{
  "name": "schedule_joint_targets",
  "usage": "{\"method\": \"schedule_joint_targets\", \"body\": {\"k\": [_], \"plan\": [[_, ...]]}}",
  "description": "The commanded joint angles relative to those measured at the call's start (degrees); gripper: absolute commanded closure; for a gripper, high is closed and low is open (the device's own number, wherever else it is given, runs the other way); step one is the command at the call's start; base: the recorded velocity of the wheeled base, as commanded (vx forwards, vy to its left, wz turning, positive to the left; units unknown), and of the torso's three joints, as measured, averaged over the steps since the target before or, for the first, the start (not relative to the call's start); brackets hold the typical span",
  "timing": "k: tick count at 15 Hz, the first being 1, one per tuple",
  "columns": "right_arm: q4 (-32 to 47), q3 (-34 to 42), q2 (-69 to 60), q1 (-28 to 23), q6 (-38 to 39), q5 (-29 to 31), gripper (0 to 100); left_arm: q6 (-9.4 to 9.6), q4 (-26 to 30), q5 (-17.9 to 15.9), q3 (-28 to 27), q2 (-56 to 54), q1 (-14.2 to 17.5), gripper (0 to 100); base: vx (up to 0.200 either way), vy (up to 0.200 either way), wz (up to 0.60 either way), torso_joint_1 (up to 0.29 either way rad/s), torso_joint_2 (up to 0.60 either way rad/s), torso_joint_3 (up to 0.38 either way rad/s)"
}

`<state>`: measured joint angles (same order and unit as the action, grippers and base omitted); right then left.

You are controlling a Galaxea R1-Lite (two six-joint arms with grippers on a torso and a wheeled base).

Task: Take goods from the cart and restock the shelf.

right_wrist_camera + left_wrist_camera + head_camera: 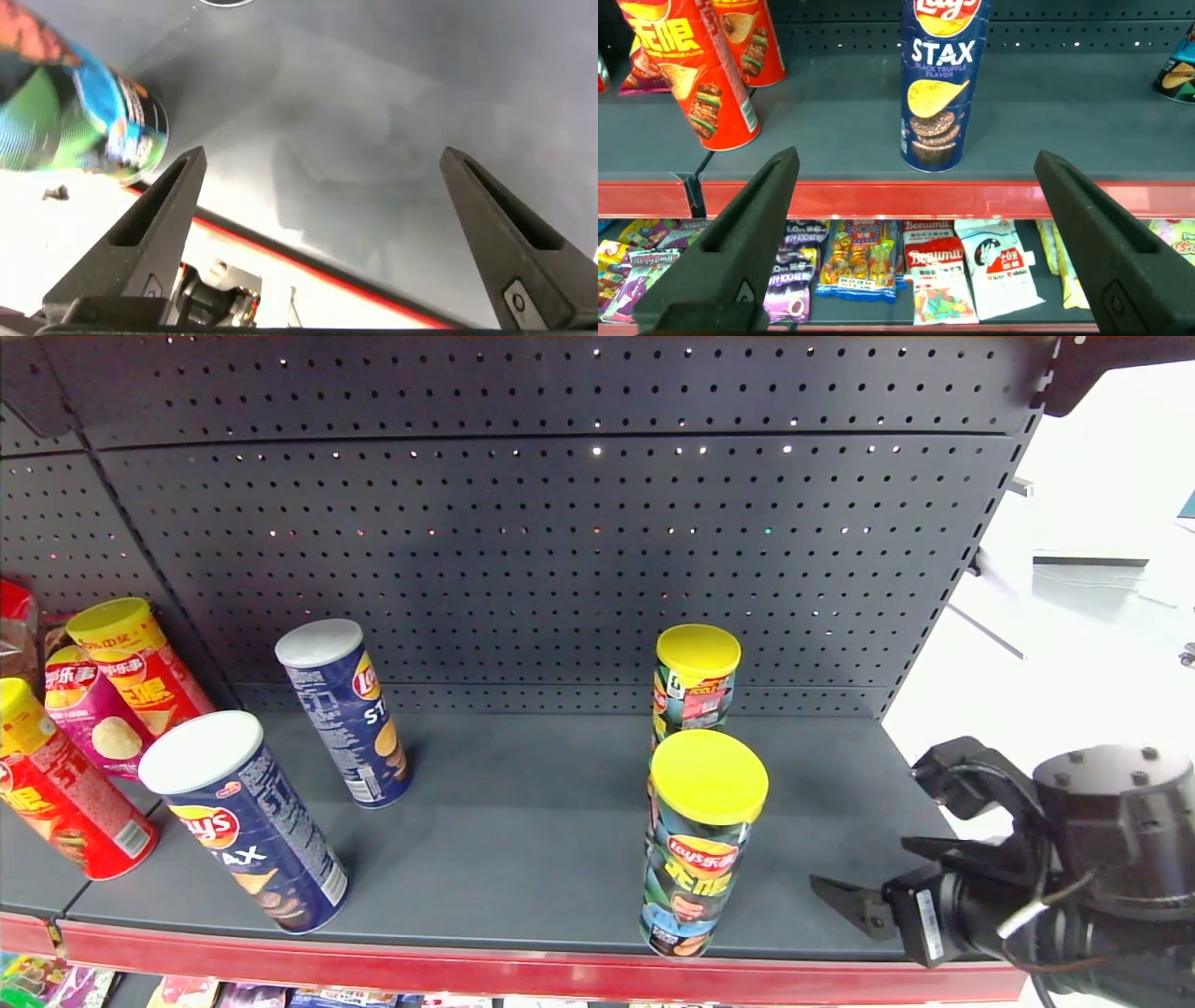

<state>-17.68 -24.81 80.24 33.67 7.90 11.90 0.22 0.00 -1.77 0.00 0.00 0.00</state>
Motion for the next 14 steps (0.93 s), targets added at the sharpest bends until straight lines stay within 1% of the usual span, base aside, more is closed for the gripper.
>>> {"method": "schedule_joint_targets", "body": {"k": [1, 4, 6, 8, 9, 11, 14], "plan": [[0.0, 4.8, -8.7, -2.9, -0.1, -0.3, 0, -0.04, 0.0, 0.0, 0.0, 0.0, 0.0, 0, 0.0, 0.0, 0.0, 0.0, 0.0, 0.0], [0.3, 5.0, -10.3, -3.0, -0.1, -0.4, 0, 0.04, 0.0, 0.0, 0.0, 0.0, 0.0, 0, 0.0, 0.0, 0.0, 0.0, 0.0, 0.0], [0.3, 4.9, -8.7, -2.9, -0.2, -0.4, 0, 0.04, 0.0, 0.0, 0.0, 0.0, 0.0, 0, 0.0, 0.0, 0.0, 0.0, 0.0, 0.0], [-0.1, 3.4, -4.6, -1.9, -0.3, -0.4, 0, 0.04, 0.0, 0.0, 0.0, 0.0, 0.0, 0, 0.0, 0.0, 0.0, 0.0, 0.0, 0.0], [-0.2, 1.3, 0.0, 0.3, -0.5, -0.3, 0, 0.04, 0.0, 0.0, 0.0, 0.0, 0.0, 0, 0.0, 0.0, 0.0, 0.0, 0.0, 0.0], [-0.3, -0.6, 4.6, 2.1, -0.5, -0.2, 0, -0.04, 0.0, 0.0, 0.0, 0.0, 0.0, 0, 0.0, 0.0, 0.0, 0.0, 0.0, 0.0], [-0.7, -1.9, 7.3, 3.4, -0.5, -0.2, 0, 0.04, 0.0, 0.0, 0.0, 0.0, 0.0, 0, 0.0, 0.0, 0.0, 0.0, 0.0, 0.0]]}}
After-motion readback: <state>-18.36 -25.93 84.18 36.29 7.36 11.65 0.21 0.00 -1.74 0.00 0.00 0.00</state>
